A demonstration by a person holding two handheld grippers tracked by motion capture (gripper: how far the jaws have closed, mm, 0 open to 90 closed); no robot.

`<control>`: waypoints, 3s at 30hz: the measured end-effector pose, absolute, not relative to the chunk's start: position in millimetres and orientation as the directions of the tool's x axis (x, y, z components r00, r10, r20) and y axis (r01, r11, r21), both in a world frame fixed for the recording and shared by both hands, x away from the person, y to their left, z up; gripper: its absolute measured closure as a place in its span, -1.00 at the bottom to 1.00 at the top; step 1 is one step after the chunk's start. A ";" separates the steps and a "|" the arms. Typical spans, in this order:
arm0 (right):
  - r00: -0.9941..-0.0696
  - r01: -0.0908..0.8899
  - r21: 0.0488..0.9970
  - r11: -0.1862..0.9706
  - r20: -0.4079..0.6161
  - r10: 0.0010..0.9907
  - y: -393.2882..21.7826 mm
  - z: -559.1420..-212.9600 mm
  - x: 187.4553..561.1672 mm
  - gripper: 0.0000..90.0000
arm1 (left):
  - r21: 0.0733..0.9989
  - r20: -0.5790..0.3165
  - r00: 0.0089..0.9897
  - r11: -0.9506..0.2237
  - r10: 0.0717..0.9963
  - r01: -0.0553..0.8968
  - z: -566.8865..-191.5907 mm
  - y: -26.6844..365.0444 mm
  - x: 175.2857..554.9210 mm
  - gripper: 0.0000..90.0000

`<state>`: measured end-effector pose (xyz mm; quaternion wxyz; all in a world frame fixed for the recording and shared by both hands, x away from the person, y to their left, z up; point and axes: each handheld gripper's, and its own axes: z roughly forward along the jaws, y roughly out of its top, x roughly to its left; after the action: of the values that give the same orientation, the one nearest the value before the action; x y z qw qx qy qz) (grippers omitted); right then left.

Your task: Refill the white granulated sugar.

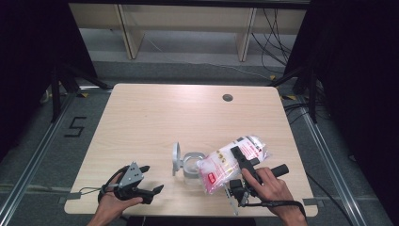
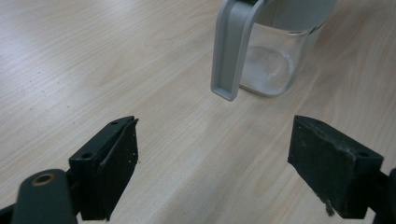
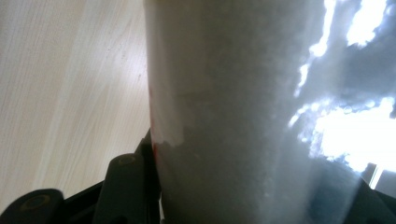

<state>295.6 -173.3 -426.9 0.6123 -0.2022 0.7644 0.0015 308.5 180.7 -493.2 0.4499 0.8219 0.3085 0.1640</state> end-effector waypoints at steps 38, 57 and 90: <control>-0.178 -0.281 -0.229 0.932 -0.942 -0.285 -178.4 -424.1 293.3 0.14 | 0.829 0.065 0.749 -0.453 0.659 0.327 -492.4 182.3 307.2 -0.65; -0.178 -0.272 -0.230 0.935 -0.942 -0.283 -179.2 -421.1 298.2 0.14 | 0.832 0.049 0.747 -0.441 0.663 0.338 -492.5 180.3 305.9 -0.65; -0.172 -0.288 -0.280 0.916 -0.926 -0.337 -174.6 -420.3 296.4 0.15 | 0.835 0.055 0.754 -0.444 0.655 0.325 -492.7 179.9 306.1 -0.65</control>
<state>296.4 -174.6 -420.3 0.6102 -0.2043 0.7652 -0.0198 306.1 179.9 -492.7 0.4365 0.8285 0.2957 0.1888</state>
